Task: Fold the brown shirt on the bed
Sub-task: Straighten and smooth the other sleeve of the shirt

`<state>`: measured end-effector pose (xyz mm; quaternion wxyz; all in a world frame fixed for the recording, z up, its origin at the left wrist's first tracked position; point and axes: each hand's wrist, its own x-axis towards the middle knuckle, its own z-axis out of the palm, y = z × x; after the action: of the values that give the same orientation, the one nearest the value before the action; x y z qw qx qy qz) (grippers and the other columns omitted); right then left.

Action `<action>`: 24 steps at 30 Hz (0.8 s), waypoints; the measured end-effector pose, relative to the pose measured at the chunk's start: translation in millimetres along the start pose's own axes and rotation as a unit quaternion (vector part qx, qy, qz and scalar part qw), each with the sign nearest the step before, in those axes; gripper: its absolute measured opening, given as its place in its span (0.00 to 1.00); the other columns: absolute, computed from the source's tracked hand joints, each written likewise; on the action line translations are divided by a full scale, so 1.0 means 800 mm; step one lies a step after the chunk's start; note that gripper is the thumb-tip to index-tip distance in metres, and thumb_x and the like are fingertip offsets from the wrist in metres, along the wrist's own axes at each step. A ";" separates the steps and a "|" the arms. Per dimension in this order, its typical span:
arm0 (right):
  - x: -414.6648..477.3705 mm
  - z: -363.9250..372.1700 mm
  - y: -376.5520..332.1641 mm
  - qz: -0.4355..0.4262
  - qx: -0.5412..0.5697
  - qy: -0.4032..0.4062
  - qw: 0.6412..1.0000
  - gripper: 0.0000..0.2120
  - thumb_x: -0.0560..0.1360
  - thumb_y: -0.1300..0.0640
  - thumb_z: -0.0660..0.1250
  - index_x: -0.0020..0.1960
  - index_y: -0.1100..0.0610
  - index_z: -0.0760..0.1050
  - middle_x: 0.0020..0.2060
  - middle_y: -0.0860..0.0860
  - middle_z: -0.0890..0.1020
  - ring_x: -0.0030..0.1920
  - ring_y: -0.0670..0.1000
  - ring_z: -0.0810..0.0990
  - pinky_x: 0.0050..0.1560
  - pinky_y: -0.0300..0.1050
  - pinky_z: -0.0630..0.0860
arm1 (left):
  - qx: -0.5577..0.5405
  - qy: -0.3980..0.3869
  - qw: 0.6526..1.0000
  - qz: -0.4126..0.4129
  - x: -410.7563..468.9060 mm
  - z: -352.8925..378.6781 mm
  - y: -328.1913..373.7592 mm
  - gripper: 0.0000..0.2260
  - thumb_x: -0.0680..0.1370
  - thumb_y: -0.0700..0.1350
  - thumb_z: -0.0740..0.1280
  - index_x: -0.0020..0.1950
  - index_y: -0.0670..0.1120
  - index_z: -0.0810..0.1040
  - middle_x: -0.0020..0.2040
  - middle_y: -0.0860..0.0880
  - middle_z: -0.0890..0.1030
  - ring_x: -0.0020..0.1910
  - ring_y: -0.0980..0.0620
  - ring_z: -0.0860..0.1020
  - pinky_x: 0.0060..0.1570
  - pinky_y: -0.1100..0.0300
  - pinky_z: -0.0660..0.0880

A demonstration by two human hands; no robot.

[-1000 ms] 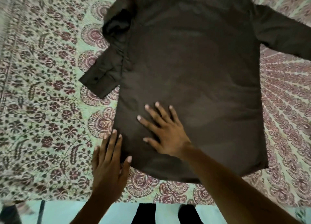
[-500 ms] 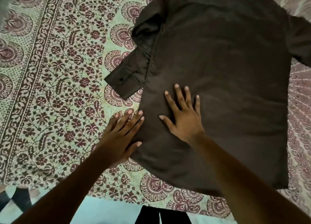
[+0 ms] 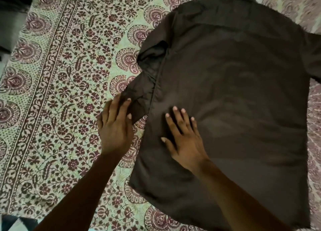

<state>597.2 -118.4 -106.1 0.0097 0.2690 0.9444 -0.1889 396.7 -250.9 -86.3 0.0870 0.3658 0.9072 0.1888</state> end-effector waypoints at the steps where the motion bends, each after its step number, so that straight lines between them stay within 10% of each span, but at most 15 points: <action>1: 0.015 0.000 0.005 0.012 0.002 -0.004 1.000 0.33 0.83 0.40 0.56 0.83 0.52 0.57 0.84 0.53 0.51 0.84 0.56 0.46 0.82 0.59 0.48 | -0.017 0.009 0.999 -0.043 0.014 0.005 0.001 0.20 0.86 0.49 0.58 0.79 0.57 0.68 0.83 0.54 0.60 0.82 0.44 0.57 0.75 0.36 0.56; 8: 0.055 0.007 -0.015 0.021 0.005 0.029 0.999 0.26 0.82 0.46 0.60 0.73 0.61 0.74 0.78 0.60 0.68 0.80 0.62 0.61 0.79 0.59 0.63 | -0.119 0.016 0.974 -0.192 0.063 0.023 -0.014 0.20 0.81 0.50 0.70 0.72 0.46 0.76 0.68 0.41 0.77 0.69 0.37 0.72 0.69 0.32 0.67; 12: 0.069 0.002 -0.051 0.065 0.063 0.095 0.991 0.17 0.78 0.50 0.66 0.61 0.60 0.81 0.64 0.57 0.81 0.62 0.60 0.80 0.61 0.53 0.81 | -0.173 0.064 0.967 -0.176 0.086 -0.009 -0.035 0.12 0.80 0.45 0.72 0.53 0.34 0.82 0.49 0.35 0.80 0.47 0.38 0.79 0.50 0.52 0.74; 15: 0.095 -0.005 -0.090 0.097 0.139 0.093 0.981 0.17 0.77 0.52 0.64 0.60 0.59 0.81 0.56 0.55 0.83 0.53 0.58 0.83 0.49 0.44 0.81 | -0.240 0.110 0.941 -0.211 0.115 -0.048 -0.069 0.12 0.81 0.45 0.72 0.56 0.35 0.82 0.49 0.40 0.81 0.48 0.41 0.79 0.48 0.56 0.72; 19: 0.161 -0.013 -0.147 0.189 0.238 0.090 0.948 0.22 0.75 0.52 0.64 0.66 0.59 0.80 0.60 0.56 0.82 0.60 0.59 0.82 0.60 0.50 0.79 | -0.352 0.118 0.885 -0.281 0.165 -0.083 -0.152 0.09 0.81 0.48 0.71 0.56 0.43 0.82 0.51 0.44 0.84 0.51 0.43 0.83 0.57 0.44 0.81; 24: 0.277 -0.003 -0.197 0.280 0.323 0.140 0.893 0.31 0.76 0.34 0.63 0.73 0.50 0.76 0.50 0.55 0.84 0.51 0.54 0.84 0.54 0.48 0.80 | -0.380 0.146 0.860 -0.308 0.229 -0.132 -0.233 0.13 0.81 0.45 0.71 0.61 0.38 0.81 0.56 0.40 0.83 0.54 0.42 0.82 0.58 0.49 0.80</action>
<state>327.3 -129.6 -74.7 -0.1580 0.5339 0.7084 -0.4337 116.5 -275.6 -69.3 0.1393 -0.0259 0.8340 0.5333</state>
